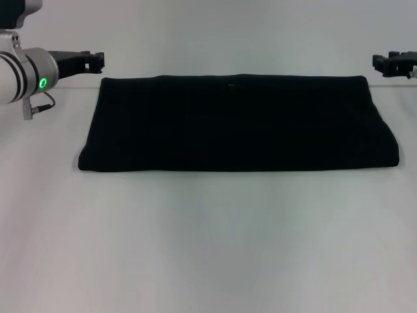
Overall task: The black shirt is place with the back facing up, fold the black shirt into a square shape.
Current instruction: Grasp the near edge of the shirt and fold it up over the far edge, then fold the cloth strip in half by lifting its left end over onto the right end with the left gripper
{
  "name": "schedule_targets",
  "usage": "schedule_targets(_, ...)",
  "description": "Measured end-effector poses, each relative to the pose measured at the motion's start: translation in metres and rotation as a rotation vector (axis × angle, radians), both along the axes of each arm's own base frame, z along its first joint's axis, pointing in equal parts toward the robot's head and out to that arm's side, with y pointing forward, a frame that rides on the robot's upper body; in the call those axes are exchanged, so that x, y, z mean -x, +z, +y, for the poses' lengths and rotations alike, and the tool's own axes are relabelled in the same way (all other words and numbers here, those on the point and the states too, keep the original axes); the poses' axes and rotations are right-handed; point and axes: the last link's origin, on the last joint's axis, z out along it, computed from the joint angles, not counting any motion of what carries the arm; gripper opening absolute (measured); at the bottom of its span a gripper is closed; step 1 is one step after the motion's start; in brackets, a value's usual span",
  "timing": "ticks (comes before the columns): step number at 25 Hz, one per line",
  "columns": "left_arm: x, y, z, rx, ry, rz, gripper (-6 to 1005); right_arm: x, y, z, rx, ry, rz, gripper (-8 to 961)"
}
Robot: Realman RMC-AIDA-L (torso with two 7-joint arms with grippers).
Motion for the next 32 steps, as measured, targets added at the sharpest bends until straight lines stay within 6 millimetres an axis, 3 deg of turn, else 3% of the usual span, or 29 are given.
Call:
schedule_targets(8, 0.0, 0.003, 0.002, -0.042, 0.033, -0.042, 396, 0.002, 0.009, 0.003, -0.02, 0.009, 0.006, 414)
schedule_targets(16, -0.007, 0.011, -0.002, 0.009, 0.0, -0.136, 669, 0.004, 0.016, -0.011, 0.042, 0.068, 0.19, 622)
schedule_targets(21, -0.001, 0.022, -0.024, 0.085, -0.018, -0.265, 848, -0.001, 0.015, -0.024, 0.082, 0.088, 0.253, 666)
schedule_targets(23, -0.001, 0.024, -0.036, 0.132, -0.044, -0.318, 920, 0.001, 0.01, -0.03, 0.112, 0.11, 0.273, 731)
schedule_targets(29, -0.001, 0.013, -0.075, 0.331, -0.083, -0.451, 952, 0.014, -0.007, -0.05, 0.18, 0.193, 0.344, 938)
schedule_targets(32, 0.01, 0.008, -0.088, 0.373, 0.026, -0.554, 952, 0.018, -0.008, -0.058, 0.202, 0.233, 0.371, 938)
